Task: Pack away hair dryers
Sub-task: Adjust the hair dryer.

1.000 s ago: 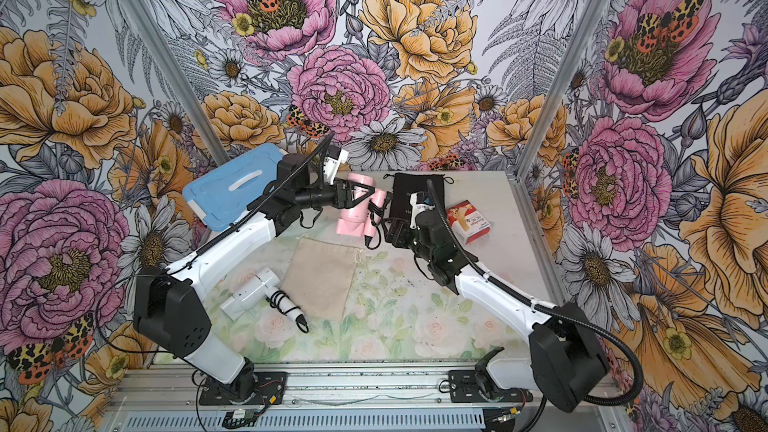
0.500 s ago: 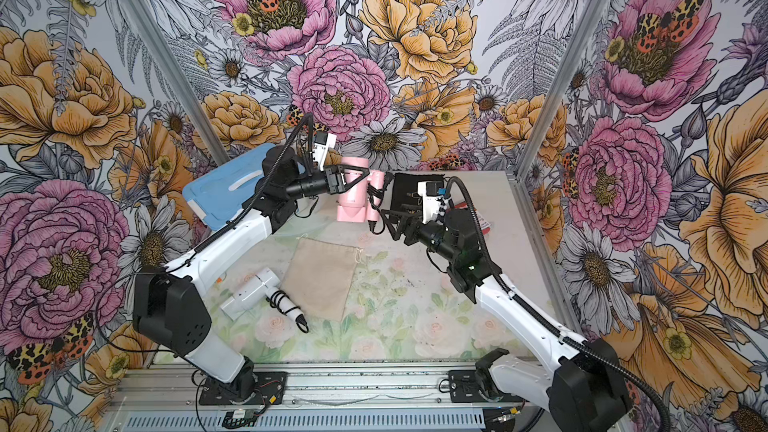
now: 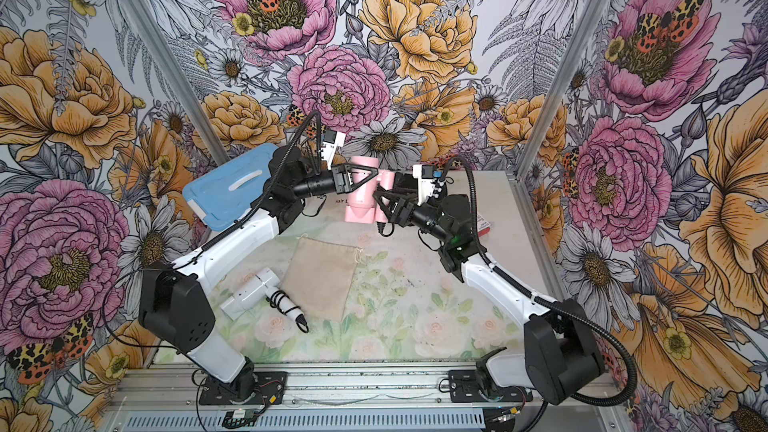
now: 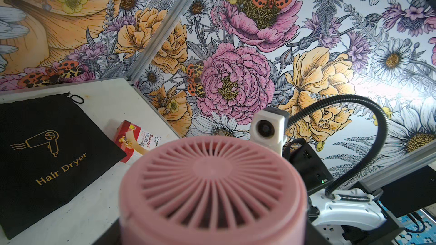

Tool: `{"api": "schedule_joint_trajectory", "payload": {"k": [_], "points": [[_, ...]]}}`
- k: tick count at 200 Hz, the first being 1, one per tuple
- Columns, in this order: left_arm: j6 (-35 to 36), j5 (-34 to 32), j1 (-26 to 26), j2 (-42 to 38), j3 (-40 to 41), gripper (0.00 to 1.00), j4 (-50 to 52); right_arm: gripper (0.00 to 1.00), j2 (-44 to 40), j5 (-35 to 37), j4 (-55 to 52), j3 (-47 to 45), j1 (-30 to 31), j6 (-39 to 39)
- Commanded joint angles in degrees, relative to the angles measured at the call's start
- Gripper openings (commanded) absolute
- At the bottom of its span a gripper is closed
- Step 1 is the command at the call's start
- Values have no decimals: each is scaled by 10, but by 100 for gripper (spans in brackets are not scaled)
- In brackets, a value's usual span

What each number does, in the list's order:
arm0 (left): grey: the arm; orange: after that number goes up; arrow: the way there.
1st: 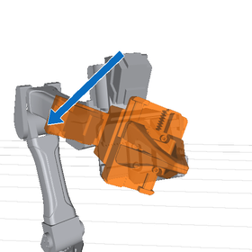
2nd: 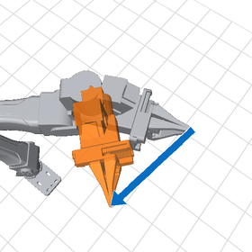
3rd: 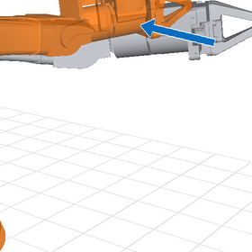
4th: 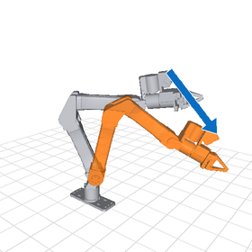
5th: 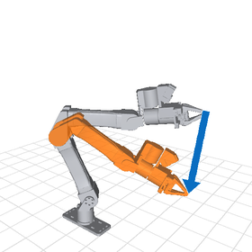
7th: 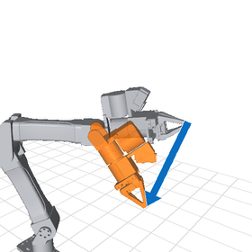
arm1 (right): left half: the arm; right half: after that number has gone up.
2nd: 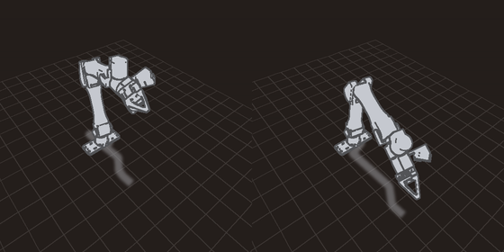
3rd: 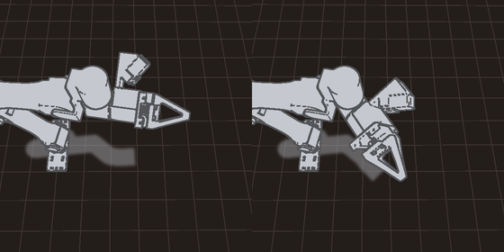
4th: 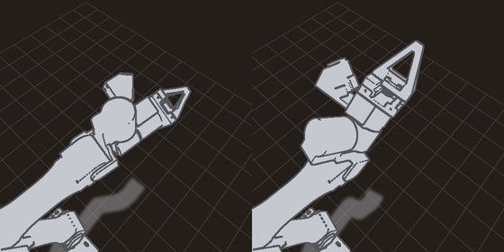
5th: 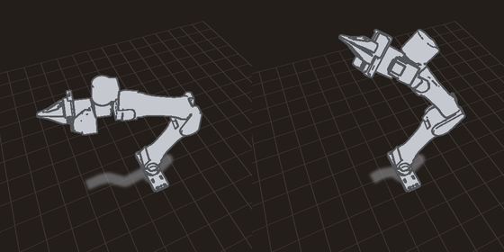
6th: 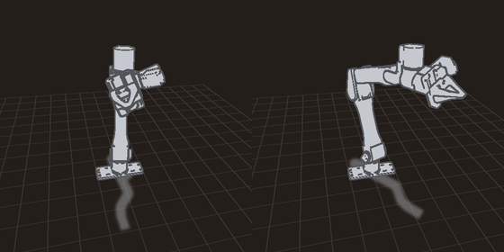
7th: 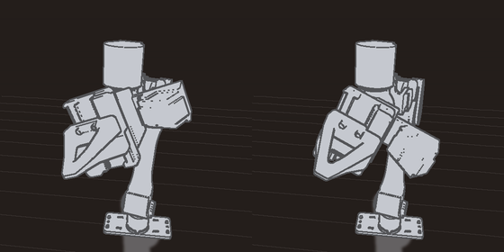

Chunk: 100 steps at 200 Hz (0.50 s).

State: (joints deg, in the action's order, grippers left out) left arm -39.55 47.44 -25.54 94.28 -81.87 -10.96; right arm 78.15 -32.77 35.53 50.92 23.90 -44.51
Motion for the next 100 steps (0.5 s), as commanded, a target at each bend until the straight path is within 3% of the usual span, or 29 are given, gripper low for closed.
{"api": "schedule_joint_trajectory", "payload": {"k": [1,60,100], "points": [[-11,10,-2,1,-28,51,-41,62,15,-23,69,23,-3,-35],[-9,9,1,5,-35,55,-42,23,24,-23,109,23,-5,-60],[15,-9,7,-3,-25,72,-21,18,18,-12,113,18,-10,-57]]}}
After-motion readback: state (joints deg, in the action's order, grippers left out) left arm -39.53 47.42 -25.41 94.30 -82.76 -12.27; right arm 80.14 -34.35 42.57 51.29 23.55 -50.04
